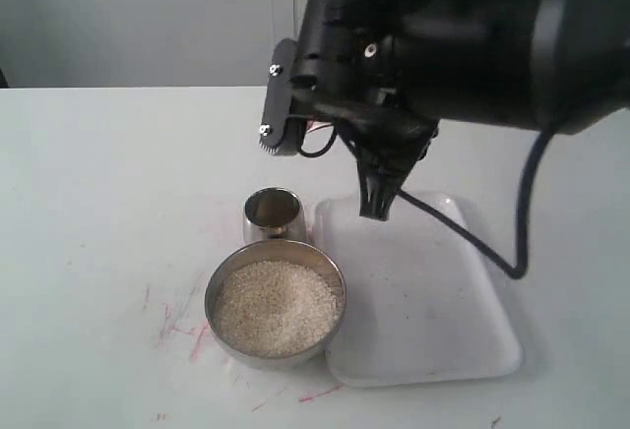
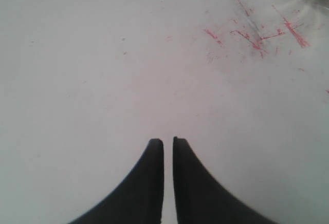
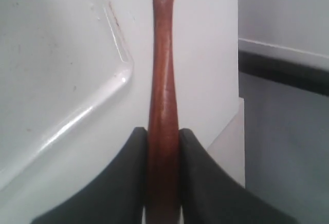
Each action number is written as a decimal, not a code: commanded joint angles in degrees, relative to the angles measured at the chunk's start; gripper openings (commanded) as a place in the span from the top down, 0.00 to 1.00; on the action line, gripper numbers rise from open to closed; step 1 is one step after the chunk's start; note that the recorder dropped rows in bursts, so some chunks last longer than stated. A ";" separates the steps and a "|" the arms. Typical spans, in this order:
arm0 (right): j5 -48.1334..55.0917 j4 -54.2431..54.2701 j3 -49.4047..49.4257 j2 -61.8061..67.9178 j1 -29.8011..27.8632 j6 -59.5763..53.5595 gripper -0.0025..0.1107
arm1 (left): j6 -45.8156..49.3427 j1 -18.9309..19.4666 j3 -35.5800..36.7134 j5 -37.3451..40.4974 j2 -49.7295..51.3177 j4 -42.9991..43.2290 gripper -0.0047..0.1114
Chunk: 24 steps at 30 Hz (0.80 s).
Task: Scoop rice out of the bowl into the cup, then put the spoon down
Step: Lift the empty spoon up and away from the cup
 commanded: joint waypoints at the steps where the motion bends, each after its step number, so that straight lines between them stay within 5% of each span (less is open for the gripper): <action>1: 3.58 1.83 0.16 -5.41 -2.33 1.18 0.98 | -0.33 -0.31 0.52 2.80 0.00 -0.32 0.84; 11: 3.58 14.76 2.16 -19.92 -7.44 11.04 0.98 | -0.33 -0.31 0.52 2.80 0.00 -0.32 0.84; 18: 3.58 18.70 10.43 -24.30 -7.44 31.96 0.98 | -0.33 -0.31 0.52 2.80 0.00 -0.32 0.84; 24: 0.33 30.09 19.17 -22.06 -7.34 35.96 0.98 | -0.33 -0.31 0.52 2.80 0.00 -0.32 0.84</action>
